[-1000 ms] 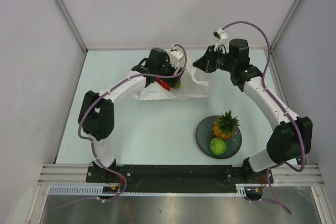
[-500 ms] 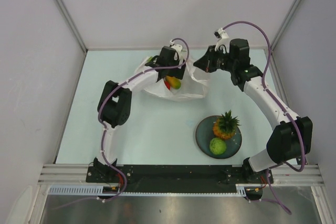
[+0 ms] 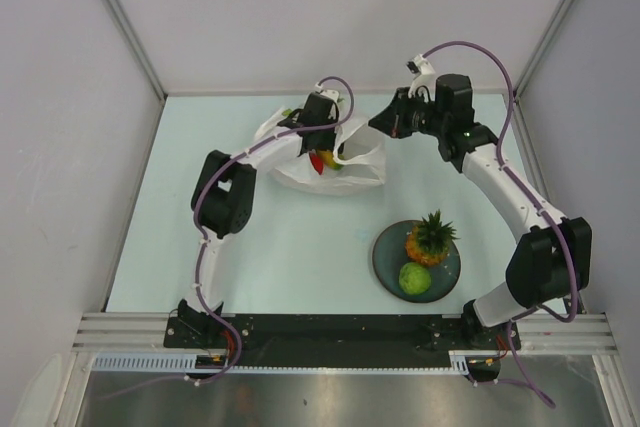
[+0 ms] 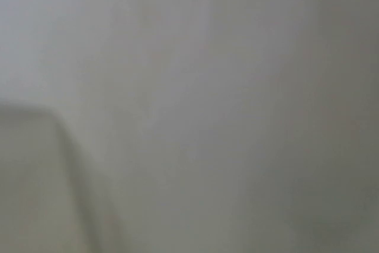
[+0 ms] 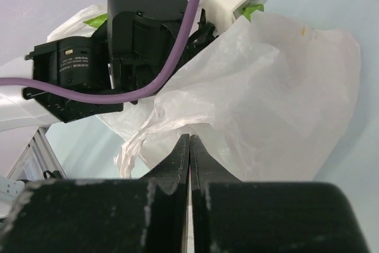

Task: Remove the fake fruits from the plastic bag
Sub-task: Take out the fake fruit from the plastic bag.

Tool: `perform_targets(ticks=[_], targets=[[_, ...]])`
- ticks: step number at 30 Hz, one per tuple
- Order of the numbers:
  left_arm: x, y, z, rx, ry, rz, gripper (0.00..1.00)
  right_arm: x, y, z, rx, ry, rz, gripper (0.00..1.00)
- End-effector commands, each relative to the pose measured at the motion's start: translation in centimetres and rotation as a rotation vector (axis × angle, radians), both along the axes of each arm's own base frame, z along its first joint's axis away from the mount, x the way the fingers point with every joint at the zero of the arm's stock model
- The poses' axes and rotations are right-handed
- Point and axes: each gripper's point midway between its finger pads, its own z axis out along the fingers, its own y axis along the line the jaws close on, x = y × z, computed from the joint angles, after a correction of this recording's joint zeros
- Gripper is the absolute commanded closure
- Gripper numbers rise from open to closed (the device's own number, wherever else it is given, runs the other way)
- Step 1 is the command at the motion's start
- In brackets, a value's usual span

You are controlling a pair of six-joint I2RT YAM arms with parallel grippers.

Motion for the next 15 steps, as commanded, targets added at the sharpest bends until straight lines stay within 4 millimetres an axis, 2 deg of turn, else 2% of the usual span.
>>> perform_targets(ticks=[1,7,10,11,13,14,15], targets=[[0.5,-0.9,0.4,-0.027,-0.017,-0.021,0.14,0.9,0.1,1.7,0.032,-0.047,0.0,1.0],[-0.6,-1.0,-1.6,-0.008,0.025,-0.053,0.19,1.3,-0.2,1.6,0.034,-0.05,-0.011,1.0],[-1.5,-1.5,-2.1,-0.032,0.051,-0.092,0.29,1.6,-0.6,1.5,0.031,-0.046,-0.026,1.0],[-1.6,-1.8,-1.8,-0.042,0.047,-0.113,0.37,1.7,-0.9,1.6,0.028,-0.051,-0.033,1.0],[-1.9,-2.6,-1.3,-0.077,0.043,-0.15,0.44,1.8,-1.4,1.5,0.017,-0.055,-0.042,1.0],[-1.8,-2.8,-0.2,-0.09,0.023,-0.168,0.51,1.9,-1.7,1.5,0.015,-0.055,-0.049,1.0],[-1.9,-3.3,0.4,-0.105,0.012,-0.19,0.54,2.0,-1.9,1.5,0.013,-0.054,-0.056,1.0]])
